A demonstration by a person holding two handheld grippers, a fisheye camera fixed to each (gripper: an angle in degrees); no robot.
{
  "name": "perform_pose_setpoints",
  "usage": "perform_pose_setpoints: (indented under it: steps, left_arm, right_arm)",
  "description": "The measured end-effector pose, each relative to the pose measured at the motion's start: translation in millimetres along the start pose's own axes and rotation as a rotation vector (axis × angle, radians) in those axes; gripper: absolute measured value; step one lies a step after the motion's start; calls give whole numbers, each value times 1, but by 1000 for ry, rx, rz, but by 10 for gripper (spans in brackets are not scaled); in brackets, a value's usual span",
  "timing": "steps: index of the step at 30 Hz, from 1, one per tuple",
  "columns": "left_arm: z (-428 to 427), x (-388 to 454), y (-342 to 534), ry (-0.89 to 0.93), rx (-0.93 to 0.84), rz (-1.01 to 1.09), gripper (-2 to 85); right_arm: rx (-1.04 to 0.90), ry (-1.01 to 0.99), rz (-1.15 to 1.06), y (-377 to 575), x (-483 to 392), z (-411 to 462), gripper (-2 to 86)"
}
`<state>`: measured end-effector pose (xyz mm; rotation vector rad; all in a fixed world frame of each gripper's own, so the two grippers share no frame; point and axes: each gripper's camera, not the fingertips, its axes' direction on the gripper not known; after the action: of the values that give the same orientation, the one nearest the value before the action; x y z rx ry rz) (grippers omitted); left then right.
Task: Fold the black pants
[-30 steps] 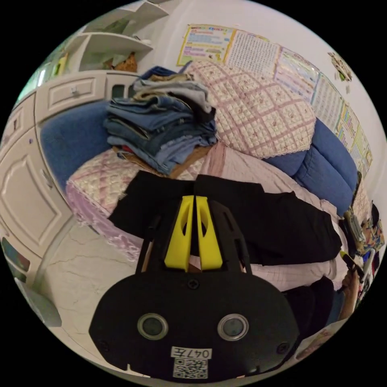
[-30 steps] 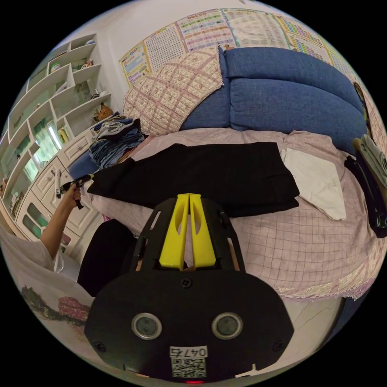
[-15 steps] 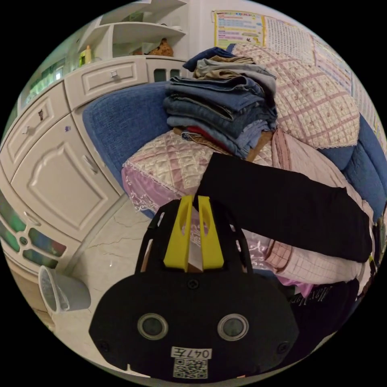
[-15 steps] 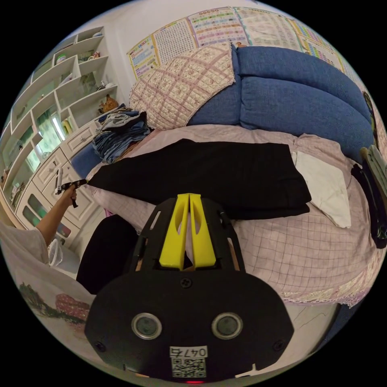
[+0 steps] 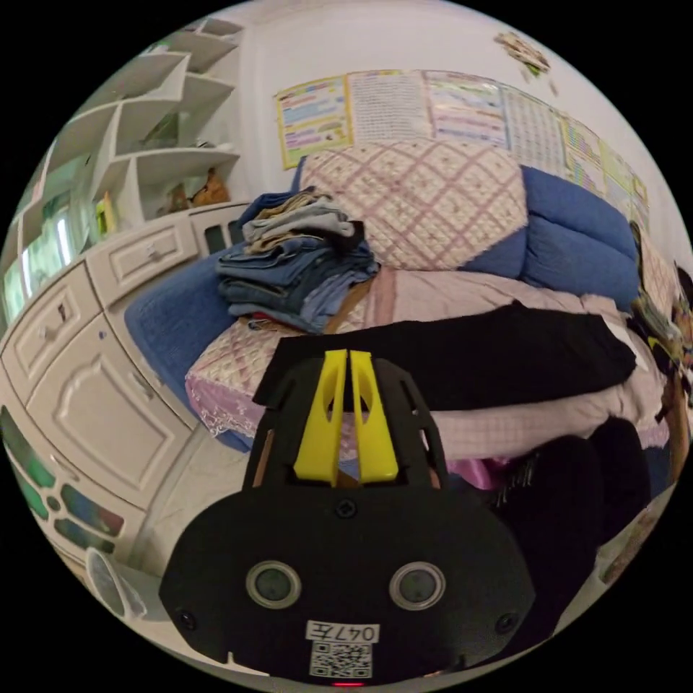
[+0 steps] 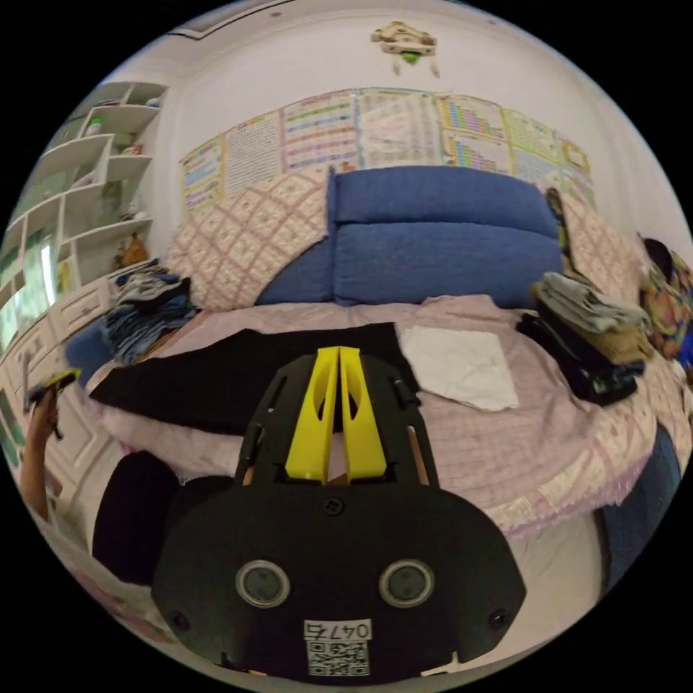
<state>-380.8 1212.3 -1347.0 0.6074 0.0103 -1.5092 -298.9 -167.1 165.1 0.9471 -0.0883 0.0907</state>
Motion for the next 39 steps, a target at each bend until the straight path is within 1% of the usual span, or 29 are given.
perform_pose_setpoints:
  steps: [1,4,8,11,14,17,19,21,23,24,26,27,29,31,32,34,36,37,38,39]
  left_arm:
    - [-3,12,8,-6,-23,22,1]
    - [-4,22,29,21,-52,-2,-4]
    - [7,7,45,81,-114,-54,-2]
    - [12,-12,43,57,-161,-62,3]
    - [13,-42,41,82,-160,-105,14]
    - [20,-83,43,156,-174,-201,43]
    - [26,-107,46,186,-195,-255,60]
    - [34,-131,51,207,-201,-311,67]
    - [51,-167,62,237,-184,-424,68]
    - [58,-177,66,253,-179,-463,68]
    - [93,-224,85,329,-191,-637,76]
    - [100,-235,89,354,-194,-677,78]
    - [114,-269,106,441,-139,-810,85]
    - [112,-283,114,436,-75,-830,96]
    - [111,-290,119,398,-57,-829,100]
    - [116,-299,128,349,-59,-824,107]
    - [128,-310,139,341,-78,-837,109]
    - [137,-316,147,357,-82,-857,109]
    - [146,-321,154,373,-78,-872,108]
    - [149,-323,157,376,-76,-875,107]
  right_arm:
    - [-14,30,86,2,25,-1,-2]
    - [-53,-54,245,11,86,0,10]
    - [-168,-200,467,30,153,21,105]
    - [-222,-299,585,46,185,40,103]
    - [-248,-337,641,53,203,54,95]
    - [-248,-353,660,49,209,63,72]
    - [-250,-336,648,40,209,66,25]
    - [-237,-336,608,22,205,63,2]
    - [-224,-419,457,-25,186,56,-5]
    - [-219,-430,400,-40,178,51,-6]
    - [-135,-379,120,-95,141,12,-8]
    - [-103,-358,64,-105,134,-2,-8]
    - [49,-291,-32,-118,132,-60,-8]
    - [116,-249,-10,-107,150,-94,-8]
    - [131,-220,22,-92,167,-108,-8]
    - [110,-185,101,-62,193,-117,-8]
    - [24,-156,214,-32,220,-110,-8]
    - [-65,-146,285,-15,235,-100,-8]
    - [-145,-132,330,-2,245,-90,-8]
    - [-177,-112,345,4,248,-85,-8]
